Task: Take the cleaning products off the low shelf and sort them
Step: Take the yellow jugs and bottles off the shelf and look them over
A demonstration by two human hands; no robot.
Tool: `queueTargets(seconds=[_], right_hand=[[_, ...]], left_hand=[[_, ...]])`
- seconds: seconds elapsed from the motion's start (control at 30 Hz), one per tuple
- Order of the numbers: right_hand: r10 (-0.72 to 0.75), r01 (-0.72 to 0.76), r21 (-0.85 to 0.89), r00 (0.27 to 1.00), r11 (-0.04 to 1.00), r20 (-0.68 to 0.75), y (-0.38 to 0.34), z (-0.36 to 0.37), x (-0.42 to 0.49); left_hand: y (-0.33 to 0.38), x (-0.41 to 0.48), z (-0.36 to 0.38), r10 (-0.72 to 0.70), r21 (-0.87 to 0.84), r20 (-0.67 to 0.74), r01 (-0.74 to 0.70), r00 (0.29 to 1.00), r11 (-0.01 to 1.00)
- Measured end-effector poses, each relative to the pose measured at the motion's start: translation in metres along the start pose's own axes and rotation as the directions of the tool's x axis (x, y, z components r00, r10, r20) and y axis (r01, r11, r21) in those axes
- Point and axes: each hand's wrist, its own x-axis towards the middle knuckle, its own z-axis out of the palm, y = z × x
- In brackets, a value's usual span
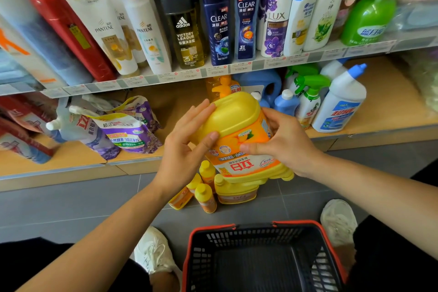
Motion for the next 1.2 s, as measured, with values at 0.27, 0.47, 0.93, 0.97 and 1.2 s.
queueTargets(seconds=[0.27, 0.47, 0.93, 0.97, 1.2], right_hand=[[0.087, -0.074, 0.174, 0.994, 0.982, -0.069, 0.005, 0.0, 0.007], [0.167, -0.116, 0.354, 0.979, 0.928, -0.117, 0.004, -0.001, 0.011], [0.258, -0.163, 0.532, 0.96, 0.831, -0.108, 0.001, -0.015, 0.029], [0.278, -0.183, 0.555, 0.956, 0.812, -0.091, 0.003, -0.017, 0.028], [0.431, -0.32, 0.622, 0.902, 0.714, -0.031, 0.015, -0.015, 0.025]], left_hand=[[-0.02, 0.0, -0.003, -0.325, -0.271, 0.02, 0.318, 0.945, 0.909], [-0.034, -0.015, 0.01, -0.569, -0.131, 0.428, 0.671, 0.702, 0.73], [-0.032, -0.003, 0.005, -0.534, -0.464, 0.267, 0.592, 0.803, 0.659], [-0.03, -0.001, 0.002, -0.511, -0.485, 0.223, 0.549, 0.83, 0.68], [0.004, 0.026, -0.015, -0.344, -0.481, 0.049, 0.324, 0.938, 0.815]])
